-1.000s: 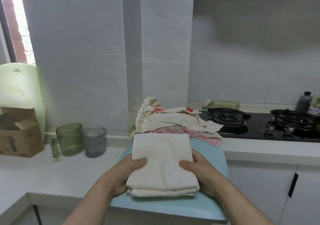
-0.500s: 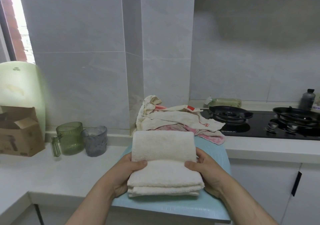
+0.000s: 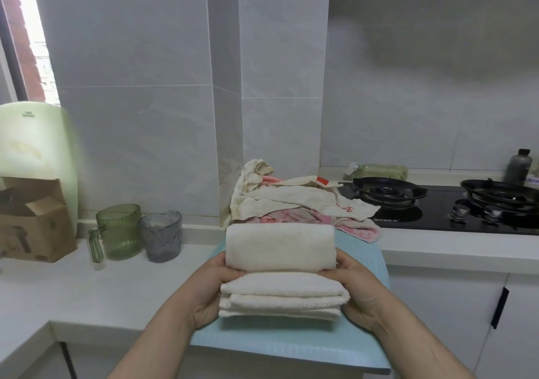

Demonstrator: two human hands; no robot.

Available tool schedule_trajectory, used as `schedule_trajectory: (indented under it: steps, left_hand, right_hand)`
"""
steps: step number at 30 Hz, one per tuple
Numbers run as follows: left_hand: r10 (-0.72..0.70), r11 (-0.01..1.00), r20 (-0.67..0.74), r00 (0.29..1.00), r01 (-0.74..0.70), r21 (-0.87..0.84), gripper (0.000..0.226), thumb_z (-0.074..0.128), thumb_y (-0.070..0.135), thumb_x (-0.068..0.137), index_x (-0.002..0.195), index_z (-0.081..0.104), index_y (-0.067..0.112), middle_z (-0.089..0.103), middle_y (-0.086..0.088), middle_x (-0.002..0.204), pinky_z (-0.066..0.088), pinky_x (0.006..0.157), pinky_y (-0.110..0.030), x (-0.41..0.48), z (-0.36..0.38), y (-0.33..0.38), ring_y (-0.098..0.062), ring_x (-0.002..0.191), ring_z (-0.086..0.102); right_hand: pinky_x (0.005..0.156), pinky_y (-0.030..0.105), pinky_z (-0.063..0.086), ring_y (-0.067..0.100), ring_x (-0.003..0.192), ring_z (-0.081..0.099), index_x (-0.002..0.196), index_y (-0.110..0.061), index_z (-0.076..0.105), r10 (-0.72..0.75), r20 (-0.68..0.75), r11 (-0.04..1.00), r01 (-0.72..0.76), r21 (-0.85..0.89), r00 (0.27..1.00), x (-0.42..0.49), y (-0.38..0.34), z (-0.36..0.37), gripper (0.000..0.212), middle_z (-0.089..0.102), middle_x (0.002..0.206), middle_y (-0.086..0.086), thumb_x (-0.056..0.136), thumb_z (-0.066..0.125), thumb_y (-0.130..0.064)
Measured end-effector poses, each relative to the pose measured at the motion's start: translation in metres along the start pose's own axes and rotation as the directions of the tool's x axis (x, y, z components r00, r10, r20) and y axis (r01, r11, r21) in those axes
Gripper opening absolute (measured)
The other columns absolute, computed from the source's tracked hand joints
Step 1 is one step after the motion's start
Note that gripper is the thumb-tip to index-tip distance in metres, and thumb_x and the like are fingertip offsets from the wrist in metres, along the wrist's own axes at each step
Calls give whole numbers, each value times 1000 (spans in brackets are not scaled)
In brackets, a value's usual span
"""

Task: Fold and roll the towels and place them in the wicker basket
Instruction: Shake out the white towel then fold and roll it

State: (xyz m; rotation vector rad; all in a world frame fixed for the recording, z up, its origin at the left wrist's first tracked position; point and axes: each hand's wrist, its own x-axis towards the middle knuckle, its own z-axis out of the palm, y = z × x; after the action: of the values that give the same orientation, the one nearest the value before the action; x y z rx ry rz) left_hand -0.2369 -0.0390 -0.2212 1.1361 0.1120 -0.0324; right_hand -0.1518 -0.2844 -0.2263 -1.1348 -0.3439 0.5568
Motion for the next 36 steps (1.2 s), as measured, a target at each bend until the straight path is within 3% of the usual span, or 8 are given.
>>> schedule_trajectory:
  steps: [13,16,19,21,24,27,30,36]
  left_hand:
    - [-33,994,-105,994,22,-104,36,51,16,93,119,66,-4,58,-32,127,45,103,-50,1,3,4,-45,126,50]
    - [-11,996,-111,994,1,-92,42,43,16,89,119,63,-7,64,-32,114,51,92,-50,2,0,2,-45,106,62]
    - [-6,997,-128,992,-5,-83,45,42,37,92,98,67,0,66,-26,95,51,82,-45,2,0,0,-40,89,63]
    - [37,999,-141,989,-37,5,26,65,35,77,77,62,9,55,-16,79,45,64,-35,0,8,0,-30,71,57]
    - [131,979,-128,983,-108,174,29,69,13,57,85,62,14,56,-11,90,42,57,-30,-2,13,-4,-27,75,55]
    - [326,915,-157,932,-269,299,60,71,-4,70,121,60,25,63,-2,115,58,72,-37,-3,15,-7,-25,97,68]
    - [448,827,-154,881,-343,446,67,58,-15,84,130,51,33,62,6,124,55,90,-32,-3,19,-11,-12,107,65]
    - [245,745,-91,965,-128,655,87,74,8,62,130,38,49,50,9,125,53,93,-35,-9,13,-11,-15,110,56]
  right_hand:
    - [76,51,58,45,98,67,113,1,64,66,-75,996,-61,71,995,3,-2,0,51,67,110,30,81,33,26]
    - [83,52,56,46,97,66,110,5,65,56,-93,993,-46,111,994,3,0,1,40,68,108,29,84,36,9]
    - [66,39,49,33,73,61,77,-7,63,45,-101,988,-29,155,994,0,-1,4,28,63,76,15,91,53,-29]
    - [54,30,42,22,61,53,68,-15,58,16,-102,999,-12,36,995,-2,0,5,19,52,69,8,79,68,-26]
    - [57,29,44,21,69,58,84,-15,65,-109,-129,989,94,-119,986,1,4,-2,21,59,89,9,79,63,5]
    - [80,35,52,23,95,65,121,-25,63,-265,-182,946,219,-239,947,6,2,-5,55,62,116,3,81,62,13]
    - [85,28,51,15,104,64,129,-31,52,-332,-167,858,224,-461,928,6,3,0,63,61,122,-4,83,58,11]
    - [78,24,50,14,100,58,131,-43,34,-156,-98,718,45,-694,983,-9,0,5,70,54,117,-3,79,63,-7]
